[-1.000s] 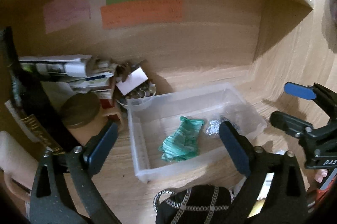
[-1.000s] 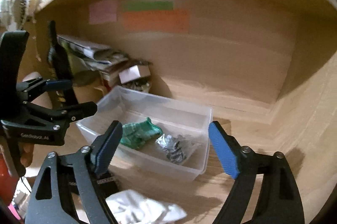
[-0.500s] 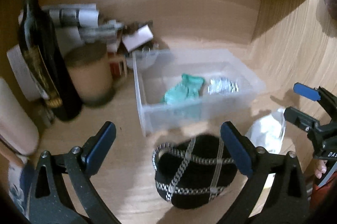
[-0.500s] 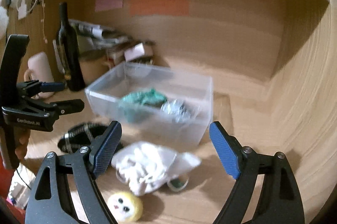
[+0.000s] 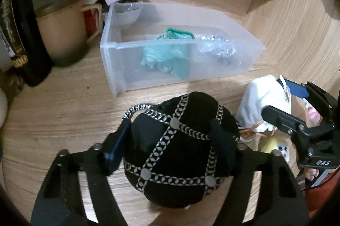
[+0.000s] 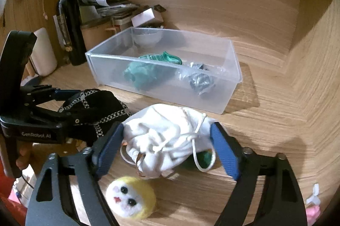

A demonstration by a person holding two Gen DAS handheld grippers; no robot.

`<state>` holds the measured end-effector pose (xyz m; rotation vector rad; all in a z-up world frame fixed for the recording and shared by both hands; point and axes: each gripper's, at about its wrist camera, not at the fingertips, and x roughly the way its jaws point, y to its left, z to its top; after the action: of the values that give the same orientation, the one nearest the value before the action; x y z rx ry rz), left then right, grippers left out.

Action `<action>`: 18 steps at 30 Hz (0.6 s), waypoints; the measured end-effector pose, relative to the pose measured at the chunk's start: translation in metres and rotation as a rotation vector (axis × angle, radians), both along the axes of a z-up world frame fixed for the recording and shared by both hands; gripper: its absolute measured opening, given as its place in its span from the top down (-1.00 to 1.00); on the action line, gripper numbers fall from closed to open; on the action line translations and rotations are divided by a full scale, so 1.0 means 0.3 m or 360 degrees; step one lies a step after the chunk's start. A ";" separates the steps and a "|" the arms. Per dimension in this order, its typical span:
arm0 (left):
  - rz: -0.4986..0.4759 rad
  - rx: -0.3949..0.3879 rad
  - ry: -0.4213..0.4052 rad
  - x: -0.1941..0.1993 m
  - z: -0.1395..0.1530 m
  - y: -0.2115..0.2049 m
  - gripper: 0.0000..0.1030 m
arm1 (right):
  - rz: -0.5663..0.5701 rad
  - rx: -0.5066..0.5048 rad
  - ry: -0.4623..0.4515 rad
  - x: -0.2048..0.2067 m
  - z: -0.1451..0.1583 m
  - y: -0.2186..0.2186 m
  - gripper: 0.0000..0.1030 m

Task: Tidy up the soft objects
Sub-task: 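Grasp the black chain-pattern beanie with the left gripper while the right gripper grasps the white drawstring pouch, then carry beanie and pouch into the clear box and open both grippers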

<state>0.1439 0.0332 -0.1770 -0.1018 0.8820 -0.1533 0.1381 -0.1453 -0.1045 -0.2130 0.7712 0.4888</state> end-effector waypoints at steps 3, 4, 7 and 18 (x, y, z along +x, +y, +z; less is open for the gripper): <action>0.0013 -0.0004 -0.0025 -0.012 0.007 0.005 -0.04 | -0.0012 -0.0012 -0.0022 -0.002 -0.005 -0.007 -0.17; 0.0012 -0.0006 -0.0030 -0.018 0.007 0.005 0.02 | -0.0011 -0.0002 -0.0026 -0.003 -0.003 -0.010 -0.03; 0.0006 -0.0005 -0.0038 -0.028 0.010 0.005 0.30 | -0.0013 0.0020 -0.0020 -0.002 0.002 -0.018 0.28; 0.0009 -0.0002 -0.0201 -0.081 0.135 0.010 0.52 | -0.0002 0.0155 -0.0142 -0.035 0.111 -0.062 0.53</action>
<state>0.1196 0.0363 -0.1364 -0.0949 0.7554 -0.1536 0.1277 -0.1639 -0.0713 -0.1430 0.6589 0.5110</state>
